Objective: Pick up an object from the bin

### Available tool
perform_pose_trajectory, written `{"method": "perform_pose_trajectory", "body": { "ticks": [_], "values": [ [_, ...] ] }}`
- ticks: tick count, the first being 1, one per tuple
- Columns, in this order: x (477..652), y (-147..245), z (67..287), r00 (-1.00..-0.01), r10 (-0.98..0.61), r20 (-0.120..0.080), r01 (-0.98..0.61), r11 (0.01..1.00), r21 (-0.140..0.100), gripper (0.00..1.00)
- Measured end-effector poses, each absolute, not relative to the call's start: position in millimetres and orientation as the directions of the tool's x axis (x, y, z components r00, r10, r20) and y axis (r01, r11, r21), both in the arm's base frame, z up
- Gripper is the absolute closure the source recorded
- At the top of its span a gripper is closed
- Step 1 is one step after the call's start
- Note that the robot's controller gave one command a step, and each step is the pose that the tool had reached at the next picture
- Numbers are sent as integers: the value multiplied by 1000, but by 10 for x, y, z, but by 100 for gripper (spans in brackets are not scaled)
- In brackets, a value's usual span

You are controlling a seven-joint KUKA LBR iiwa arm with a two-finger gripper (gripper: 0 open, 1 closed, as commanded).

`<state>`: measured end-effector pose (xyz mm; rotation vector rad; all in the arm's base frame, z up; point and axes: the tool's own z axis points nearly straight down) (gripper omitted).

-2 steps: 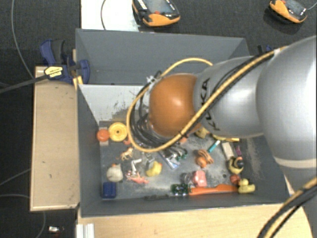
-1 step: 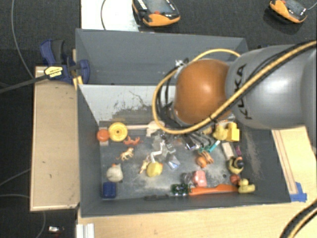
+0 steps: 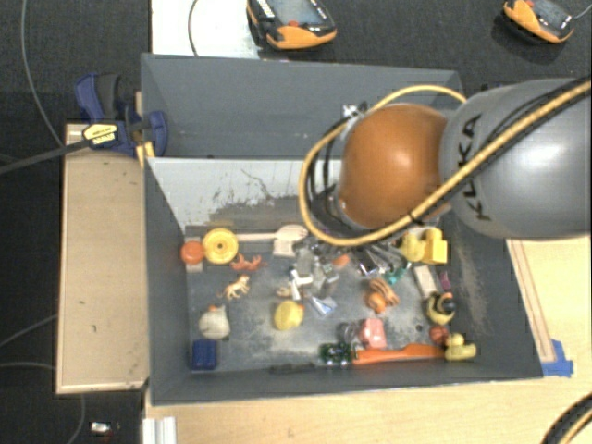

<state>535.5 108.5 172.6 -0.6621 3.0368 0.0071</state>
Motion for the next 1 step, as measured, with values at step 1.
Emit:
{"method": "perform_pose_trajectory", "body": {
  "ticks": [1],
  "values": [
    [5598,1100,1830,-958,-286,-30,-286,958,5,100]
  ]
}}
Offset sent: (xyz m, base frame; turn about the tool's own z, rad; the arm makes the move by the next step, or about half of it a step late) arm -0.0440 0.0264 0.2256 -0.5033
